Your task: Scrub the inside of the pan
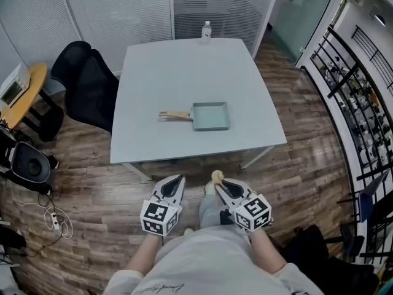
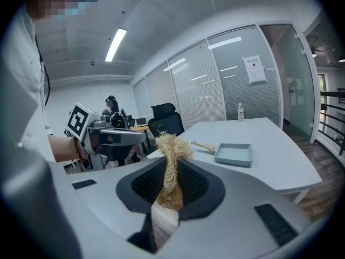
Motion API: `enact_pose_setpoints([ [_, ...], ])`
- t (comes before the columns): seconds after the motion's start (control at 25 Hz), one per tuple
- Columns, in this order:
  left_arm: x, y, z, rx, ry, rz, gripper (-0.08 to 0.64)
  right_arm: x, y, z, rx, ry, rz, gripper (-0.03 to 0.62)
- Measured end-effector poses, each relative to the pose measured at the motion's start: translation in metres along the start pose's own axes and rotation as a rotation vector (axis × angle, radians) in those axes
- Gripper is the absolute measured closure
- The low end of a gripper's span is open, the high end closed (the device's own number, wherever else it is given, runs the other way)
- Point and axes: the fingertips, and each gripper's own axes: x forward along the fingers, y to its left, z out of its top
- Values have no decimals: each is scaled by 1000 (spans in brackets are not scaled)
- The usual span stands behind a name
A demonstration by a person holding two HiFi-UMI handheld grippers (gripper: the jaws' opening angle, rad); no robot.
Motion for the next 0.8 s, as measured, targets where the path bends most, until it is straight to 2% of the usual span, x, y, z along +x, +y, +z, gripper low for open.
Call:
enact_pose_setpoints([
  [0.52, 134, 60, 65, -23, -24, 57, 549, 81, -127, 75, -48, 3, 78, 514],
  [0.8, 197, 68, 96, 5, -39, 58, 549, 105, -184, 105, -63, -12, 107, 514],
])
